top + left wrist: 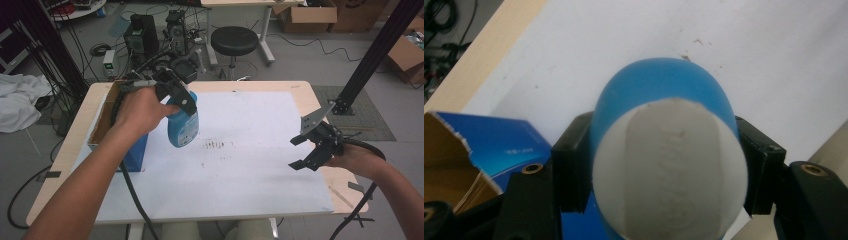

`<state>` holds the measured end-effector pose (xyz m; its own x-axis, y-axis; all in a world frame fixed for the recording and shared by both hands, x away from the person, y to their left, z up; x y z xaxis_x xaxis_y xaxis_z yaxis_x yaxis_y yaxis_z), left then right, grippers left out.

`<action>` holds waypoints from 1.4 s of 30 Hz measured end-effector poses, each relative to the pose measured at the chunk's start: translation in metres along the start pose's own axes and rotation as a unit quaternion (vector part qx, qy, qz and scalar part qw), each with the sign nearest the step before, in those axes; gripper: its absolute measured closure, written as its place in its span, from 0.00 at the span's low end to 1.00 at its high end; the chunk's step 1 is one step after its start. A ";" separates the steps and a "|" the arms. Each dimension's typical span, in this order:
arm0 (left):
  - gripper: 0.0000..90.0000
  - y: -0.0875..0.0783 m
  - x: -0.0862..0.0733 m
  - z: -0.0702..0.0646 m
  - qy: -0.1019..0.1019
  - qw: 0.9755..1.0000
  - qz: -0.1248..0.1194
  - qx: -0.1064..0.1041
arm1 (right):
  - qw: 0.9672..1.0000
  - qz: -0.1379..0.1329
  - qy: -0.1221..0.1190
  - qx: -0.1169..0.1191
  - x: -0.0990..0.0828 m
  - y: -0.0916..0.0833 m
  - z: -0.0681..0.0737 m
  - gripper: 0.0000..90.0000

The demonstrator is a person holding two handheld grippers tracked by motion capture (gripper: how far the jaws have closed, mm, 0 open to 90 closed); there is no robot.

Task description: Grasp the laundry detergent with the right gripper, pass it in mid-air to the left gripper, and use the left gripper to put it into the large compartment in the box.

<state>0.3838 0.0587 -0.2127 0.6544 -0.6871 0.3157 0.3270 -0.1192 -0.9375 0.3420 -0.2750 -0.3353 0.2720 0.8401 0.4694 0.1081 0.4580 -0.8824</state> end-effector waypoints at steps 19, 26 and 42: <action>0.42 -0.039 -0.009 0.049 -0.144 0.989 -0.010 0.035 | 0.999 0.040 -0.006 -0.020 -0.018 -0.006 0.001 0.20; 0.42 -0.054 -0.018 0.069 -0.194 0.980 -0.012 0.047 | 0.999 0.040 -0.008 -0.024 -0.020 -0.005 0.000 0.20; 0.42 -0.079 -0.051 0.114 -0.289 0.953 -0.014 0.094 | 0.999 0.031 -0.011 -0.029 -0.021 -0.005 -0.001 0.20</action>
Point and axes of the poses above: each handheld gripper's, and its own axes: y roughly forward along the jaws, x roughly out of its top, z roughly to its left, the point moved 5 cm from there along y, roughly forward along the jaws, and after that the axes turned 2 degrees about z, right-handed, at the moved point
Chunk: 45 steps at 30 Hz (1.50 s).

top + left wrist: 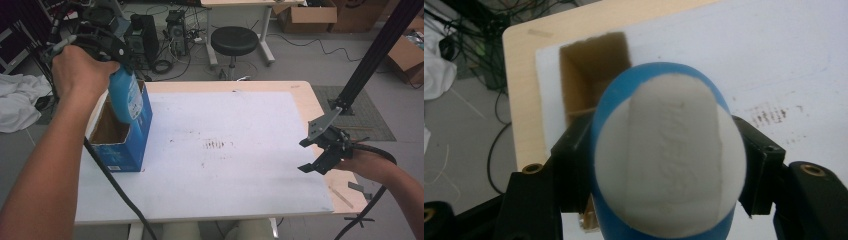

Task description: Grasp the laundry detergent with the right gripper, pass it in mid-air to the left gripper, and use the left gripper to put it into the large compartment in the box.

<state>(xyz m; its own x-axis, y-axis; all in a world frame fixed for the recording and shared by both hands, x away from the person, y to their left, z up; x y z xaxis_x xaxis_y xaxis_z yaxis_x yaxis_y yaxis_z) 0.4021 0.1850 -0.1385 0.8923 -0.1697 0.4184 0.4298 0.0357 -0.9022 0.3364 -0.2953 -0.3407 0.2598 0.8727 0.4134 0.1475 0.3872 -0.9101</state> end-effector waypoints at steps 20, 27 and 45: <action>0.42 0.031 -0.020 0.040 -0.047 0.999 0.008 0.018 | 1.000 0.002 0.006 -0.003 -0.005 0.003 -0.002 0.20; 0.42 0.055 -0.028 0.042 -0.047 0.999 0.015 0.019 | 1.000 0.003 0.008 0.000 -0.005 0.007 -0.002 0.20; 0.42 0.138 -0.054 0.043 -0.045 0.998 0.037 0.007 | 1.000 0.009 0.017 0.000 -0.012 0.012 -0.002 0.20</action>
Point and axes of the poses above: each handheld gripper's, and its own axes: y roughly forward along the jaws, x roughly out of its top, z roughly to its left, the point moved 5 cm from there along y, roughly forward along the jaws, and after that the axes turned 2 degrees about z, right-handed, at the moved point
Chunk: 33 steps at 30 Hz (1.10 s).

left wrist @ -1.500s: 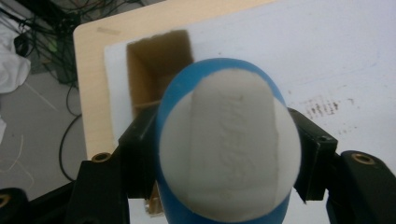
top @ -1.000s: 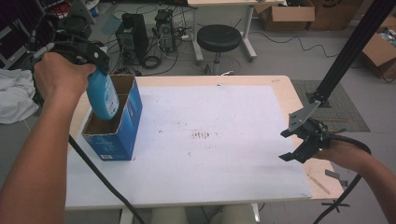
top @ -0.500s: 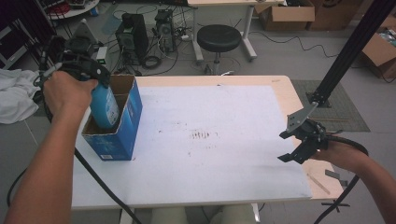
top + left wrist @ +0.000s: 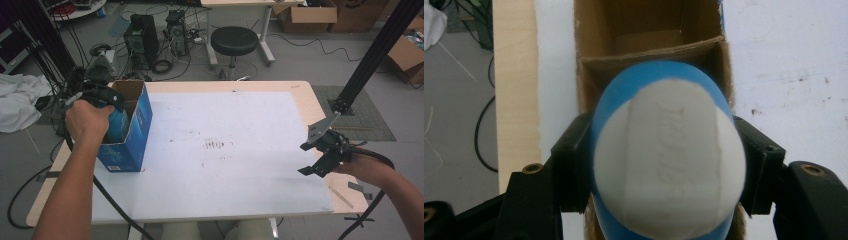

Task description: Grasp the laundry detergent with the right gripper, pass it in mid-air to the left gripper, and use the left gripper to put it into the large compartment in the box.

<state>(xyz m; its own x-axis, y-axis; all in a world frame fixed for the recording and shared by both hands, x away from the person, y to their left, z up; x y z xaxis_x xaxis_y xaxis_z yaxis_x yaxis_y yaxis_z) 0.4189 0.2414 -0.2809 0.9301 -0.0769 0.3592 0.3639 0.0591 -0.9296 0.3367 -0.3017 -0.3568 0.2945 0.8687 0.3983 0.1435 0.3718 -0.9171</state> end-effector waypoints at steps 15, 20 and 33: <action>0.42 0.037 -0.009 -0.002 0.012 1.000 0.021 0.003 | 1.000 0.006 0.007 0.001 -0.003 0.003 0.000 0.20; 0.42 0.044 -0.012 -0.002 0.012 0.999 0.029 0.000 | 1.000 0.006 0.006 0.003 -0.003 0.004 0.000 0.20; 0.42 0.050 -0.016 0.003 0.009 0.999 0.032 -0.010 | 1.000 0.003 0.006 0.003 -0.001 0.005 0.000 0.20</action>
Point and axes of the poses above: each handheld gripper's, and its own axes: y roughly forward along the jaws, x roughly out of its top, z roughly to its left, the point moved 5 cm from there along y, roughly forward along the jaws, and after that the axes turned 2 degrees about z, right-handed, at the moved point
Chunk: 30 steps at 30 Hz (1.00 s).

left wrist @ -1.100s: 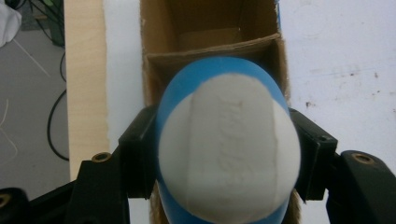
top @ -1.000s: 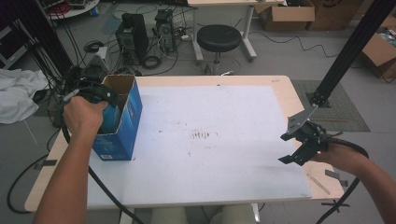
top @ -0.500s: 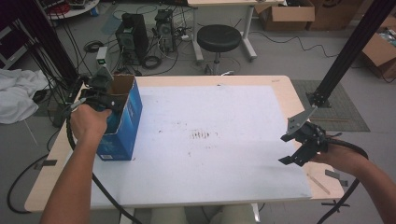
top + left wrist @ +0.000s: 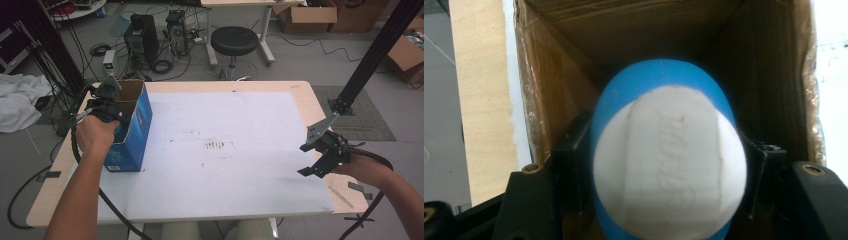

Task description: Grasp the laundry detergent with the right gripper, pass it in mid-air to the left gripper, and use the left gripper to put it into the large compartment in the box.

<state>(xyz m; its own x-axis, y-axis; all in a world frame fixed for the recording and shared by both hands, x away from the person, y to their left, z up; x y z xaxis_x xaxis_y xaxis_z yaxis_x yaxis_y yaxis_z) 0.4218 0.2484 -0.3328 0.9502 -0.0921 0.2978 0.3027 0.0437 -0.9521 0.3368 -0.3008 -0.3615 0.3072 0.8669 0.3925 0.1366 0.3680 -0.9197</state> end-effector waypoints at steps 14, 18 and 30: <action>0.40 -0.001 -0.001 0.002 -0.007 1.000 -0.008 -0.013 | 1.000 -0.002 -0.003 0.003 0.003 0.001 0.002 0.20; 0.37 -0.003 0.000 0.001 -0.007 1.000 -0.007 -0.019 | 1.000 -0.003 -0.003 0.003 0.004 0.001 0.002 0.20; 0.33 -0.016 0.002 0.002 -0.003 1.000 -0.004 -0.019 | 1.000 -0.005 -0.005 0.003 0.003 0.000 0.003 0.20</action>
<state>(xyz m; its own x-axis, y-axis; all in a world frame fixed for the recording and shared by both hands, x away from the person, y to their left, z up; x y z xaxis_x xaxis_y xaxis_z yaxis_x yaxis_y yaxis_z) 0.4190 0.2491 -0.3165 0.9480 -0.0864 0.3062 0.3077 0.0049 -0.9515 0.3346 -0.2967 -0.3607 0.2964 0.8669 0.4008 0.1328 0.3782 -0.9162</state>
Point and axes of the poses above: each handheld gripper's, and its own axes: y roughly forward along the jaws, x roughly out of its top, z roughly to its left, the point moved 5 cm from there along y, roughly forward along the jaws, and after that the axes turned 2 degrees about z, right-handed, at the moved point
